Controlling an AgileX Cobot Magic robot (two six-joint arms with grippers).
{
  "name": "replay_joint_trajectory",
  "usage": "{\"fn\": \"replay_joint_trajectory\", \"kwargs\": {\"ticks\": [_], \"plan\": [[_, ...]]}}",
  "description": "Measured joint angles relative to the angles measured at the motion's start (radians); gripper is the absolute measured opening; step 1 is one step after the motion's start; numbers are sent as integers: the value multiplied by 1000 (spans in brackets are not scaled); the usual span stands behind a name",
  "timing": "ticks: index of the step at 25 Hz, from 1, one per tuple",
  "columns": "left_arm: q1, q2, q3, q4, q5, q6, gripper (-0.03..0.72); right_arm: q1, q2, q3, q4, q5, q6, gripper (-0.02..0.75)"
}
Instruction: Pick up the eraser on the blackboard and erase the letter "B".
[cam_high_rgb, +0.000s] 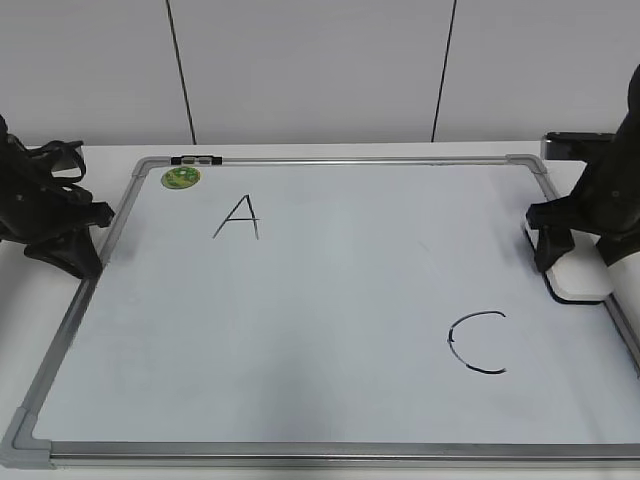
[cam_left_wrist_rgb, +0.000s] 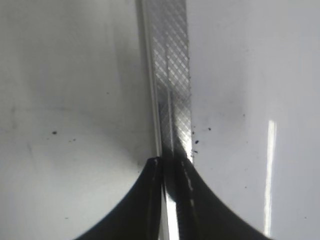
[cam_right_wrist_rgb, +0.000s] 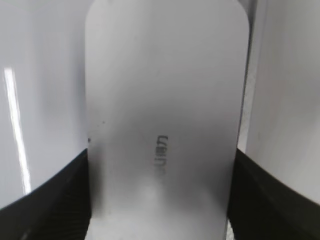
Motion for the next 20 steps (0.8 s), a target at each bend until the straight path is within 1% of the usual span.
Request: {"fn": "replay_joint_trajectory", "kwargs": {"ticks": [4, 7, 9, 13, 15, 17, 18, 20], "plan": [[0, 0, 0, 0, 0, 0, 36, 0, 23, -30, -4, 24, 7, 554], [0, 0, 0, 0, 0, 0, 36, 0, 36, -47, -7, 27, 10, 623], [0, 0, 0, 0, 0, 0, 36, 0, 38, -56, -7, 31, 10, 645], [0, 0, 0, 2, 0, 0, 43, 0, 36, -121, -9, 103, 10, 654], [0, 0, 0, 5, 0, 0, 55, 0, 21, -175, -9, 169, 5, 655], [0, 0, 0, 9, 0, 2, 92, 0, -4, -217, -9, 211, -11, 655], [0, 0, 0, 11, 0, 2, 125, 0, -19, -230, -9, 224, -15, 655], [0, 0, 0, 15, 0, 4, 216, 0, -44, -243, -9, 230, -30, 652]]}}
